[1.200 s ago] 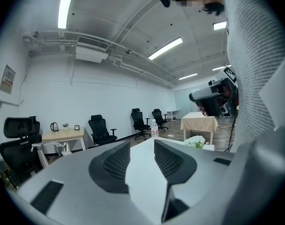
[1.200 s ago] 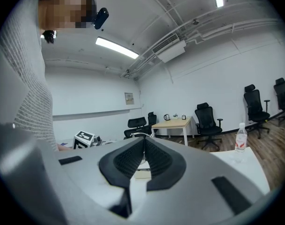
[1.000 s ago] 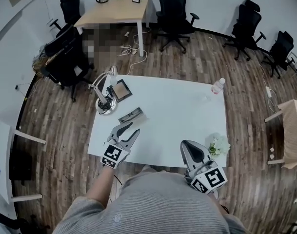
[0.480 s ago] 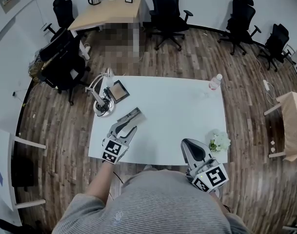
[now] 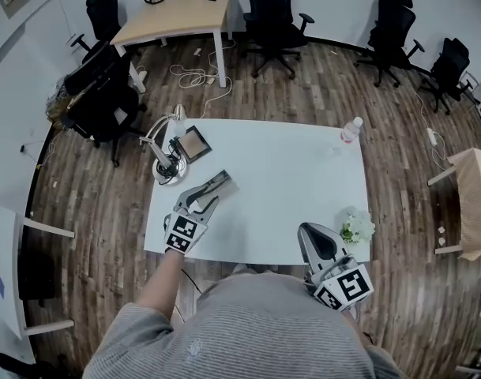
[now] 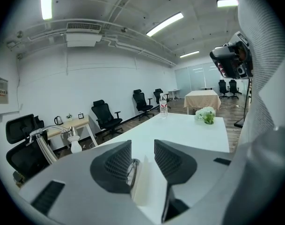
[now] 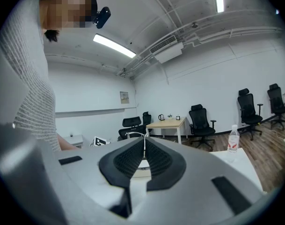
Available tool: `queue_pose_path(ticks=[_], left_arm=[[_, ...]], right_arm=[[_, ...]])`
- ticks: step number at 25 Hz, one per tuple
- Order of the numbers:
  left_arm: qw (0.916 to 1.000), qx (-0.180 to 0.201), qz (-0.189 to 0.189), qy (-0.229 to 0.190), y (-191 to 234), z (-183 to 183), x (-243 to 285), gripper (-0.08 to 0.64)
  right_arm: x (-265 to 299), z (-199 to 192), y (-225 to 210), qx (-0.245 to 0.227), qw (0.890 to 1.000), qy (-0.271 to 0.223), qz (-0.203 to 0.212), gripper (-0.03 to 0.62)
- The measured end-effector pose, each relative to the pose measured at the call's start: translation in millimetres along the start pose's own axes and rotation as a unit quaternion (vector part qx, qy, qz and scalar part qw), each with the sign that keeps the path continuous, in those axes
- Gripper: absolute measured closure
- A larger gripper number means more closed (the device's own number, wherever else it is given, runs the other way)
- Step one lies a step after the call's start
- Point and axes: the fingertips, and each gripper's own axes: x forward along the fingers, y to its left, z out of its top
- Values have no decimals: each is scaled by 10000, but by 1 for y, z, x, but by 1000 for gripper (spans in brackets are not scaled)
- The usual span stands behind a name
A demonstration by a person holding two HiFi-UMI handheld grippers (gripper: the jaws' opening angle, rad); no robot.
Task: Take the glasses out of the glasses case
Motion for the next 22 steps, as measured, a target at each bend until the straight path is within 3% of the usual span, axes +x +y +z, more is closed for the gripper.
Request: queue_pose_path(ticks=[12, 22], left_arm=[[9964, 339, -76, 770, 21, -36, 25, 410], [9849, 824, -387, 1476, 29, -62, 46, 410]], right_arm=[[-3, -4, -5, 48, 9999, 44, -102, 577], [-6, -8, -11, 110, 9996, 105, -250, 575]])
